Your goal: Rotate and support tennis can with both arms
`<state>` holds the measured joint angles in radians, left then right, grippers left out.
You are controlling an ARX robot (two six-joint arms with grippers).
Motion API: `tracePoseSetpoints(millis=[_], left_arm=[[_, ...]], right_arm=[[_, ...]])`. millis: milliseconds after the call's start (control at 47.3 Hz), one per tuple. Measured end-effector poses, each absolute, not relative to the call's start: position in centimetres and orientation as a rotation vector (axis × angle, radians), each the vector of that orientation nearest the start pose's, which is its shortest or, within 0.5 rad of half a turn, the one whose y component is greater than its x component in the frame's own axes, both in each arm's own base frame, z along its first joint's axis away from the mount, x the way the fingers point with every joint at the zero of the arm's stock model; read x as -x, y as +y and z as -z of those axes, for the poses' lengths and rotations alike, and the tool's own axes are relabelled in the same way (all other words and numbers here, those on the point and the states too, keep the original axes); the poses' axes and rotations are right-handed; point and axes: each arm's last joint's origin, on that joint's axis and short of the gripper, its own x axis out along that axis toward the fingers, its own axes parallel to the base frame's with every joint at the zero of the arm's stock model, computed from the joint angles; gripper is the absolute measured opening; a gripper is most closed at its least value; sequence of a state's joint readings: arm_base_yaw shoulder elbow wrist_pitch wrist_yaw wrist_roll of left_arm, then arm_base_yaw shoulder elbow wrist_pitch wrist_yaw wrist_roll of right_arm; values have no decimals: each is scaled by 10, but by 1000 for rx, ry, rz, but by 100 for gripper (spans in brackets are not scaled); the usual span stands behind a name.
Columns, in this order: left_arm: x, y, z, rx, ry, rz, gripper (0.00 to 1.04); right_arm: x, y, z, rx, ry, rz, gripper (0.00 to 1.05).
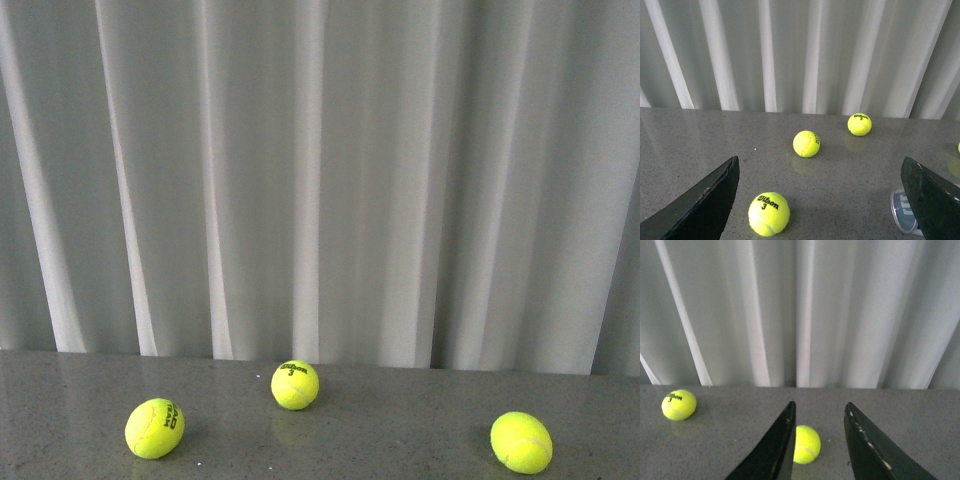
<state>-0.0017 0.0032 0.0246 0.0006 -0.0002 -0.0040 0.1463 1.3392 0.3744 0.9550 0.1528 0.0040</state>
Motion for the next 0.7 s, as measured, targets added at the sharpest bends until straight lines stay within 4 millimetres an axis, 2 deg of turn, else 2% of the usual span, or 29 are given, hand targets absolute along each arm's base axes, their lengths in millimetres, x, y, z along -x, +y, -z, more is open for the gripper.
tracePoseSetpoints(millis=[148, 697], left_arm=[[-96, 0, -172, 4, -22, 1, 98], [-96, 0, -172, 4, -22, 2, 98]], right_arm=[[-222, 25, -185, -1, 16, -13, 3], [-167, 0, -169, 0, 1, 4, 3]])
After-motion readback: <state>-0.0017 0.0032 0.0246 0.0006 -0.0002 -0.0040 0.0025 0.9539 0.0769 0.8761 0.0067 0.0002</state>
